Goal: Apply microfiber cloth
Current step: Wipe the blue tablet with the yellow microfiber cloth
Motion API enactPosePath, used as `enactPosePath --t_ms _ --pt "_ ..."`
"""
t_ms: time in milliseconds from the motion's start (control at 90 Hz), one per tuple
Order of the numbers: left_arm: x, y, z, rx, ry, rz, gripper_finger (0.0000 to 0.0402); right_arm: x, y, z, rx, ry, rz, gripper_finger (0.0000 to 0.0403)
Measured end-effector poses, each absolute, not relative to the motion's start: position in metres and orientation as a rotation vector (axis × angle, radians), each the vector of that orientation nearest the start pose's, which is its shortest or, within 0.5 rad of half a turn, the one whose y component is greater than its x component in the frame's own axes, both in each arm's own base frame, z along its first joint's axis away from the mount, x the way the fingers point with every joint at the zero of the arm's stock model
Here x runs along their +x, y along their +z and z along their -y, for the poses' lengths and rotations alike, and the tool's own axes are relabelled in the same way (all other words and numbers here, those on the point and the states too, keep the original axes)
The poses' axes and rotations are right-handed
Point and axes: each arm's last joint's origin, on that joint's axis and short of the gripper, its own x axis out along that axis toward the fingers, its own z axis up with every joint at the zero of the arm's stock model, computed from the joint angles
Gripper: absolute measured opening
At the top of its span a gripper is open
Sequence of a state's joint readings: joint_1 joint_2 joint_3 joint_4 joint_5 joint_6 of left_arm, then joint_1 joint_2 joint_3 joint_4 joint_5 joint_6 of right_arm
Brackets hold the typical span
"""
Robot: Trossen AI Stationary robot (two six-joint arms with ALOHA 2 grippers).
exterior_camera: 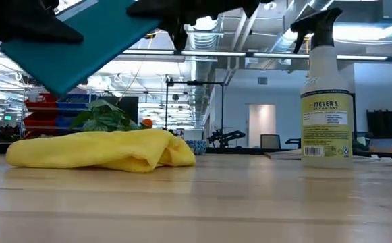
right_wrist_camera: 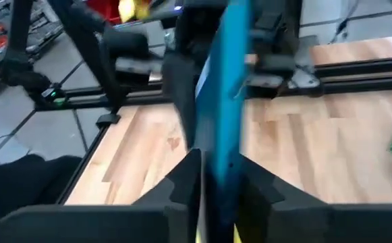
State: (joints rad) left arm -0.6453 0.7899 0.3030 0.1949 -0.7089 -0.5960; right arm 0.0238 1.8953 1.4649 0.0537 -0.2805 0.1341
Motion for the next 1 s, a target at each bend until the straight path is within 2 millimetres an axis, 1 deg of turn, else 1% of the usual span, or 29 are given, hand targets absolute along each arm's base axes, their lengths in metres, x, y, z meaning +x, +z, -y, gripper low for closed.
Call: enactPosePath --t_ms 133,222,300,400,422,511,589,644,744,867,1000 --pt "0.143 0.204 0.084 -0.403 0.127 -0.197 0.0009 0.440 0.270 -0.019 0.163 0.310 -0.397 0.0105" --pt "0.143 0.204 0.084 -0.402 0.128 -0.196 0.0009 0.440 0.271 -0.019 0.155 0.311 -0.390 0.0107" --pt "0.143 0.204 0.084 -0.400 0.127 -0.198 0.0009 0.440 0.271 -0.019 0.155 0.311 -0.388 0.0089" --pt "0.143 0.204 0.084 -0.395 0.127 -0.198 0.0009 0.440 0.271 -0.019 0.161 0.305 -0.390 0.0030" --pt "0.143 0.204 0.084 -0.385 0.133 -0.199 0.0009 0.440 0.271 -0.019 0.163 0.301 -0.392 0.0022" --pt "0.143 0.203 0.083 -0.370 0.151 -0.194 0.0017 0.440 0.271 -0.019 0.162 0.267 -0.397 0.0016" --pt "0.143 0.204 0.083 -0.354 0.154 -0.189 0.0038 0.434 0.275 -0.018 0.142 0.217 -0.425 0.0012" --pt "0.142 0.205 0.082 -0.339 0.159 -0.179 0.0059 0.428 0.277 -0.018 0.133 0.183 -0.475 0.0012" --pt "0.140 0.207 0.080 -0.297 0.159 -0.180 0.0100 0.417 0.286 -0.016 0.126 0.140 -0.515 0.0012" --pt "0.135 0.211 0.077 -0.238 0.146 -0.188 0.0143 0.400 0.300 -0.018 0.113 0.099 -0.569 0.0012" --pt "0.135 0.214 0.078 -0.147 0.101 -0.211 0.0180 0.381 0.311 -0.022 0.089 0.040 -0.638 0.0012"
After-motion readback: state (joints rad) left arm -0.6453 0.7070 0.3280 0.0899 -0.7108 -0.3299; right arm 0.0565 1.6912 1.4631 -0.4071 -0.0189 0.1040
